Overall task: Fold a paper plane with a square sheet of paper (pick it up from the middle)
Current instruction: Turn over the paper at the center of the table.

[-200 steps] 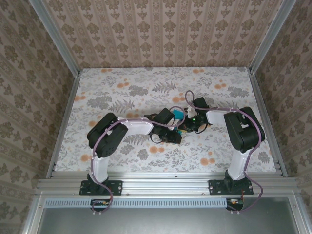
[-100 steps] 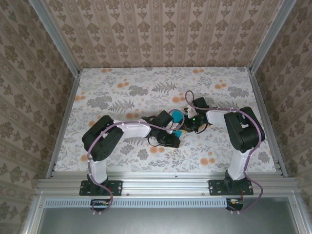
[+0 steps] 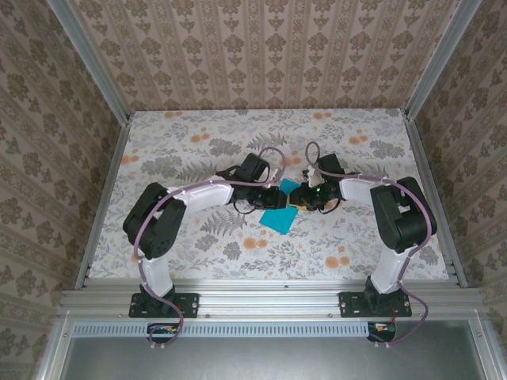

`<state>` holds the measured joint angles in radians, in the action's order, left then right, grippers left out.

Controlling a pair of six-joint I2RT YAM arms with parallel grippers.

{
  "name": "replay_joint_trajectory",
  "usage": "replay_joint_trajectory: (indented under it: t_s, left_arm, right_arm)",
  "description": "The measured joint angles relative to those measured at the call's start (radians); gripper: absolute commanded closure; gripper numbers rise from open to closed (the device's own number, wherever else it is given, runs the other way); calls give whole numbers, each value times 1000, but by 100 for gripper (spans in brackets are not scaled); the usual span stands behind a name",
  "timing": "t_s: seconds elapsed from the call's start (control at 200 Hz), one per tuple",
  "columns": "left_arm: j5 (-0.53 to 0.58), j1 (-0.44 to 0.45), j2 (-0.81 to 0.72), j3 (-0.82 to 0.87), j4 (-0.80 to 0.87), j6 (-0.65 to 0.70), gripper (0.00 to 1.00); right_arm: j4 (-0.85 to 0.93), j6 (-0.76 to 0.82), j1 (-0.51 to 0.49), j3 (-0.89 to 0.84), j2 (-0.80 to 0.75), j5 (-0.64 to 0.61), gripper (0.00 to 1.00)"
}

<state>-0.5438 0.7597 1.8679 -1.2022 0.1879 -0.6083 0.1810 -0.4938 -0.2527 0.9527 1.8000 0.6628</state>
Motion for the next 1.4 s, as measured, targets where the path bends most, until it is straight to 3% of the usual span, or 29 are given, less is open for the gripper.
replay_joint_trajectory:
  t_s: [0.4, 1.4]
  left_arm:
    - [-2, -26, 166, -56, -6, 7, 76]
    - [-50, -61, 180, -42, -70, 6, 76]
  right_arm:
    - [10, 0, 30, -33, -73, -1, 61]
    - [-12, -26, 9, -98, -79, 24, 55]
